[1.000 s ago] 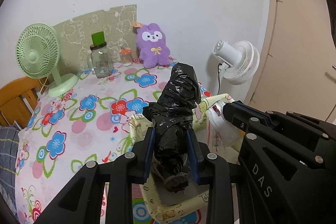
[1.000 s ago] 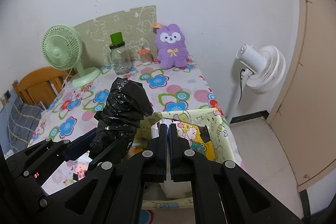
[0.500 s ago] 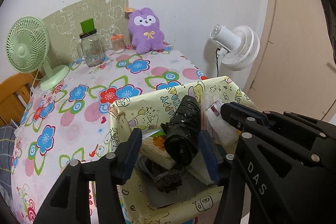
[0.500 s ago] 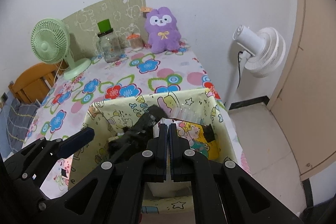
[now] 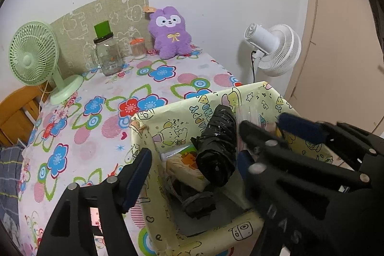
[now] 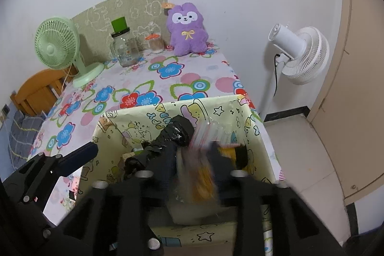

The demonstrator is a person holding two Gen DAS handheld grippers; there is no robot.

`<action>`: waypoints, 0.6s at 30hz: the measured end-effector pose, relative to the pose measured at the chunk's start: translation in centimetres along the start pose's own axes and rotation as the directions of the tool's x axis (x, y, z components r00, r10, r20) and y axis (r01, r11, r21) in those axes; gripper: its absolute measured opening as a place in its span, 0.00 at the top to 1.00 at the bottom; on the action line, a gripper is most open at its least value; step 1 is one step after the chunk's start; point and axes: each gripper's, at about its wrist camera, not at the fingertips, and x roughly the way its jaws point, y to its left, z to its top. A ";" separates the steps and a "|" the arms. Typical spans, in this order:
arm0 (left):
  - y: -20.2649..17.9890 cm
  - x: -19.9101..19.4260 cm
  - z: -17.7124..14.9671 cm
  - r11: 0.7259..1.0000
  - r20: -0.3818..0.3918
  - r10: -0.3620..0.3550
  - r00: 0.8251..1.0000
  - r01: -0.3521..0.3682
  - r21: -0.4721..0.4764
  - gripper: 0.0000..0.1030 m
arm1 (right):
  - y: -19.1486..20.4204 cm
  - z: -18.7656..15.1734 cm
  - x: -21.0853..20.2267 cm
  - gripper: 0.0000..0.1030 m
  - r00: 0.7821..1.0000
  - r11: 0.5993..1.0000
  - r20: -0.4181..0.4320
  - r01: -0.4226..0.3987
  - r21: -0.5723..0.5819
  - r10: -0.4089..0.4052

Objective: Organize soft objects
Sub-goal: 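Lower the black bundle into the box with left tool while right tool releases the pouch, then withdraw both open tools up out of the gift box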

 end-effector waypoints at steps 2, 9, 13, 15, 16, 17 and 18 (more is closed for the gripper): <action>0.1 -0.3 0.1 1.000 0.004 0.004 1.000 -0.004 0.002 0.23 | 0.0 0.0 -0.3 0.43 1.000 1.000 0.010 0.002 0.008 -0.002; 0.4 -1.5 0.1 1.000 0.025 0.004 1.000 -0.004 0.003 0.11 | 0.6 0.1 -1.7 0.35 0.999 1.000 0.041 0.004 -0.003 -0.004; 0.5 -2.6 0.2 1.000 0.045 -0.003 0.999 0.002 0.009 0.08 | 1.2 0.3 -2.8 0.26 0.997 1.000 0.072 0.011 -0.013 -0.010; 0.6 -3.1 0.2 1.000 0.056 -0.005 0.998 0.005 0.009 0.06 | 1.5 0.4 -3.3 0.23 0.996 1.000 0.084 0.017 -0.015 -0.016; 0.6 -3.3 0.2 1.000 0.060 -0.006 0.998 0.005 0.009 0.06 | 1.6 0.4 -3.6 0.21 0.996 1.000 0.091 0.021 -0.017 -0.019; 0.7 -3.6 0.2 1.000 0.065 -0.005 0.998 0.004 0.010 0.05 | 1.8 0.4 -3.8 0.20 0.995 1.000 0.096 0.024 -0.018 -0.022; 0.8 -3.9 0.2 1.000 0.070 -0.004 0.998 0.003 0.010 0.04 | 1.9 0.4 -4.1 0.20 0.995 0.999 0.101 0.027 -0.020 -0.025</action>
